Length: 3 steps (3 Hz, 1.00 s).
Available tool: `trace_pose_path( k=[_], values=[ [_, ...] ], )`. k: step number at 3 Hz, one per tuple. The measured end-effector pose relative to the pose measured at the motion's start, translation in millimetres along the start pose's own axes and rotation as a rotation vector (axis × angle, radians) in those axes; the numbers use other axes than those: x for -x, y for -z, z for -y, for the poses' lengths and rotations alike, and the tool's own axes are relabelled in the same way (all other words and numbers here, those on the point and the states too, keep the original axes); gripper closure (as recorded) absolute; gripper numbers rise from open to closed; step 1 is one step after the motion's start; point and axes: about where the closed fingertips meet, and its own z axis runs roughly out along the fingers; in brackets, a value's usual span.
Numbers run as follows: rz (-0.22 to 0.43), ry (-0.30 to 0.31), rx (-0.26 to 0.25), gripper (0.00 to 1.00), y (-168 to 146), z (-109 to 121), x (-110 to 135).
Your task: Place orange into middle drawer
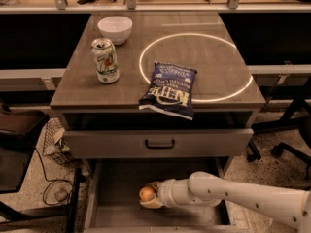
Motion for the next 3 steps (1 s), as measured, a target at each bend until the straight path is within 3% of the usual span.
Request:
trace_pose_path(
  k=[1, 2, 3],
  values=[
    [-0.009, 0.001, 0.039, 1.0, -36, 2, -8],
    [-0.003, -0.008, 0.054, 0.97, -48, 6, -15],
    [-0.003, -0.008, 0.054, 0.74, -47, 6, -13]
  ],
)
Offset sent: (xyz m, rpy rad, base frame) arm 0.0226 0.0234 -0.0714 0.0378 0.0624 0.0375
